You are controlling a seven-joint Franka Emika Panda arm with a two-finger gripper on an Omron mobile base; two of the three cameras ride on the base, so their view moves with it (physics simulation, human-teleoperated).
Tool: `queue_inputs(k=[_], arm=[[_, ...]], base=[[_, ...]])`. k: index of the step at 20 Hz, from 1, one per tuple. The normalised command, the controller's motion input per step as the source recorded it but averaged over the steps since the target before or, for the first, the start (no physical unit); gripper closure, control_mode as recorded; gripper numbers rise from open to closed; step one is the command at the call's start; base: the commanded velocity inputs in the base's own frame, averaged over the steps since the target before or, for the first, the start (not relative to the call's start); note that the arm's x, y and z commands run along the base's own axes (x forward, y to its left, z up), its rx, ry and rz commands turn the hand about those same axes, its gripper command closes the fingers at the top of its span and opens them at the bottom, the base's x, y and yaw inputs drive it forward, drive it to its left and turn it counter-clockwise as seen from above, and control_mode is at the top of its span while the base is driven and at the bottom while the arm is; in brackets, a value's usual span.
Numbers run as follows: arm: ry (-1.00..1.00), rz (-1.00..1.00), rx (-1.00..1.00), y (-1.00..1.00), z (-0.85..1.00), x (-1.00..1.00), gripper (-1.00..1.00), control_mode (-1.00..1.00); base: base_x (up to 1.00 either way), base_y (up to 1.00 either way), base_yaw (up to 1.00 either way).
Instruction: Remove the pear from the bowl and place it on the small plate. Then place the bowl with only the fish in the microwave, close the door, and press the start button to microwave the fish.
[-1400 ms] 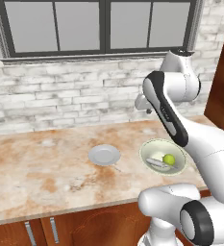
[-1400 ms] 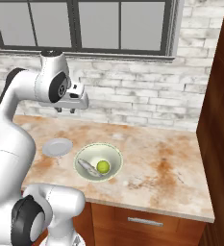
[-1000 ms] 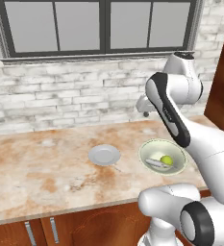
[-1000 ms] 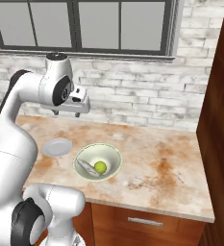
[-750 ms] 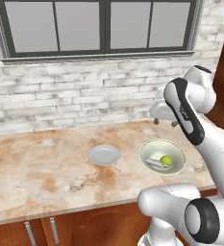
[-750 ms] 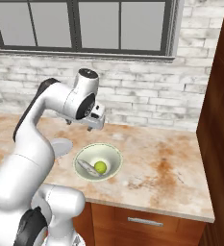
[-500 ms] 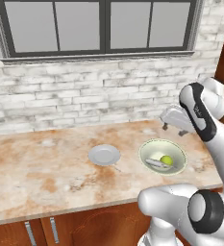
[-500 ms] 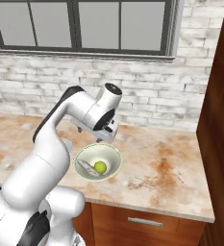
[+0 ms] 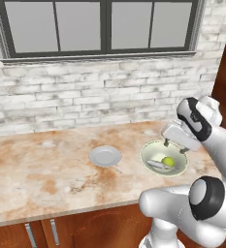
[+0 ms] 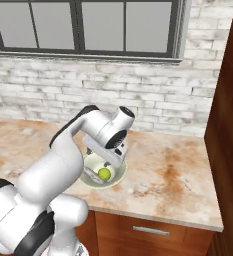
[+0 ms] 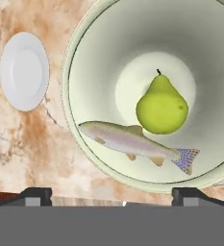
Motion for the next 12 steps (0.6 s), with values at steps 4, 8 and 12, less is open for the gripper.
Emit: queue_inputs(k=[4, 8, 12], arm=[[0.06, -0.05, -0.01, -0.01, -0.44, -0.22, -1.0, -1.0], [0.18, -0.11, 0.0, -0.03, -0.49, 0.14, -1.0, -1.0], [0.16, -0.06, 0.0, -0.08, -0.47, 0.04, -1.0, -1.0]], base=[[0.0, 0.0, 0.0], [0.0, 0.0, 0.0], [0.0, 0.0, 0.0]])
